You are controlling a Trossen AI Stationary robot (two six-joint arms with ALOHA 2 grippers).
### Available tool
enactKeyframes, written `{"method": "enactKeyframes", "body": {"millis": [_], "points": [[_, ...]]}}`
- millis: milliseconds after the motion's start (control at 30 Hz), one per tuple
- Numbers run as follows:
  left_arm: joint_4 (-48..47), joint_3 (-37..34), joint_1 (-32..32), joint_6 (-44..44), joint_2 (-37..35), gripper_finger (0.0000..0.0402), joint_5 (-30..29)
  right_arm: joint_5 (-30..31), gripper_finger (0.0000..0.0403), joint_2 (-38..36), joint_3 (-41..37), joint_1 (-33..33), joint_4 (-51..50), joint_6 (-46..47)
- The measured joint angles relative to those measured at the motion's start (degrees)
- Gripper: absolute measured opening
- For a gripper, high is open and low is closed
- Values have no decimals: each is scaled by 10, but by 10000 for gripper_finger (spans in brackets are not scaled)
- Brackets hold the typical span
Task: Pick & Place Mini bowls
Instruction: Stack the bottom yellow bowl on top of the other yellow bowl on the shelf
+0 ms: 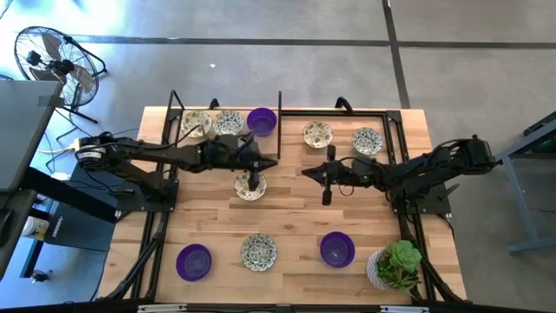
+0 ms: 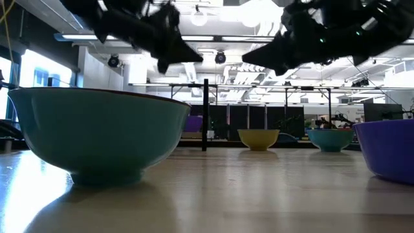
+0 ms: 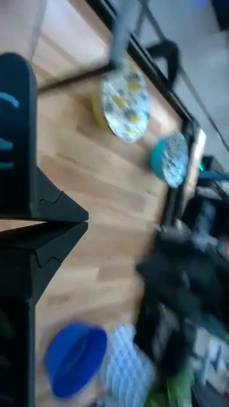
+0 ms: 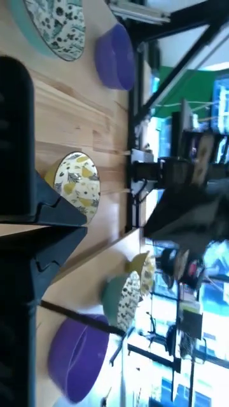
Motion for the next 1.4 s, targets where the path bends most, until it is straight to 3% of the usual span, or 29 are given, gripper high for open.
{"method": "enactKeyframes", "body": {"millis": [200,333,467,600,767,967,1200,1400], "points": [[-89,-1,-23,-25,-2,1,-10,26,0,0,-53,0,84,3],[-120,0,-26,-83,-2,0,23,28,0,0,-59,-1,87,-6],[-107,2,-30,-90,-2,0,98,26,0,0,-59,-4,81,-13],[-182,38,-37,-89,-2,0,122,24,0,0,-59,-3,79,-24],[-359,108,-90,-39,-2,15,14,24,0,0,-59,-4,78,-37],[-539,173,-140,-109,25,99,-54,24,0,0,-59,-4,78,-41],[-591,170,-188,-132,73,192,-112,24,0,0,-59,-4,68,-41],[-582,171,-194,-103,123,210,-152,24,0,0,-59,-4,65,-42]]}}
